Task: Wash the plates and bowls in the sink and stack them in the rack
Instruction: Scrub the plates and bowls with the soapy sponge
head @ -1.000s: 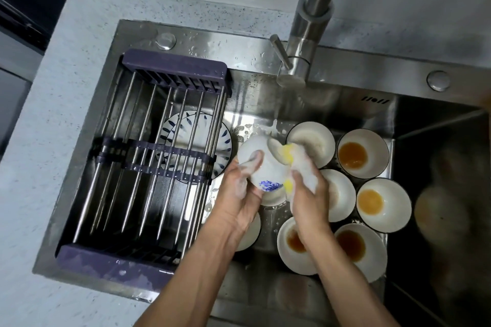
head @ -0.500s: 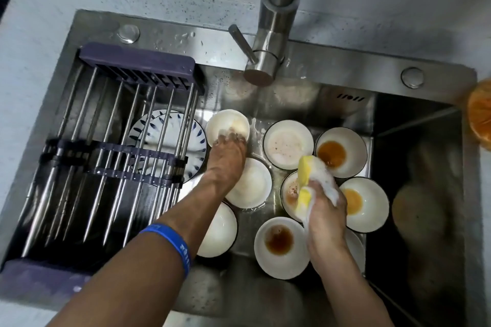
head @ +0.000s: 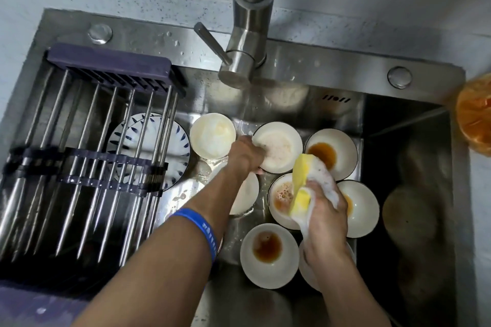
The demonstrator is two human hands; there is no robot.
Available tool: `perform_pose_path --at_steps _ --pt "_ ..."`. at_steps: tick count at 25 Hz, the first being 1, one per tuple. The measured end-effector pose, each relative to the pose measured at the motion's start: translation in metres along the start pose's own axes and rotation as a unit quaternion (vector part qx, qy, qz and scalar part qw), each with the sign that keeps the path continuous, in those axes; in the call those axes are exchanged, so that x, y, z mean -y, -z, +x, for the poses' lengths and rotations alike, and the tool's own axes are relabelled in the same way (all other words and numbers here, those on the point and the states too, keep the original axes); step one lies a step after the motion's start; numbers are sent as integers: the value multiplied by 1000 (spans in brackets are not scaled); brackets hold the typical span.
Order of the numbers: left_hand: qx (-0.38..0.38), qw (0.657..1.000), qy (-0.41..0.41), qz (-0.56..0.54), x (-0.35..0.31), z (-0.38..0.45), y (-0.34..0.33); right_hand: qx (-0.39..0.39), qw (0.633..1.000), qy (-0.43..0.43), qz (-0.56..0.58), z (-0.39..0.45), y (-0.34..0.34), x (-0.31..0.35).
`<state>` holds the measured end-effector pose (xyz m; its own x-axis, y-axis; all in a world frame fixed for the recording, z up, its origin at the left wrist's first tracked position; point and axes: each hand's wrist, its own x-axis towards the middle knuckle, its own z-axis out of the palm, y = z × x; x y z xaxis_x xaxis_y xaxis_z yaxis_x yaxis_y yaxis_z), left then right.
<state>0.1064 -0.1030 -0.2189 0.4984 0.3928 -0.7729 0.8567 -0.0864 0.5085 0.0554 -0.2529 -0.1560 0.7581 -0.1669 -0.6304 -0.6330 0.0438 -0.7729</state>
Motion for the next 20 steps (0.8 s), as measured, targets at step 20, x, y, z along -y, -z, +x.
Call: perform_pose_path --at_steps 20 --pt "-115 842 -450 275 26 -22 21 -88 992 91 -18 -9 10 -21"
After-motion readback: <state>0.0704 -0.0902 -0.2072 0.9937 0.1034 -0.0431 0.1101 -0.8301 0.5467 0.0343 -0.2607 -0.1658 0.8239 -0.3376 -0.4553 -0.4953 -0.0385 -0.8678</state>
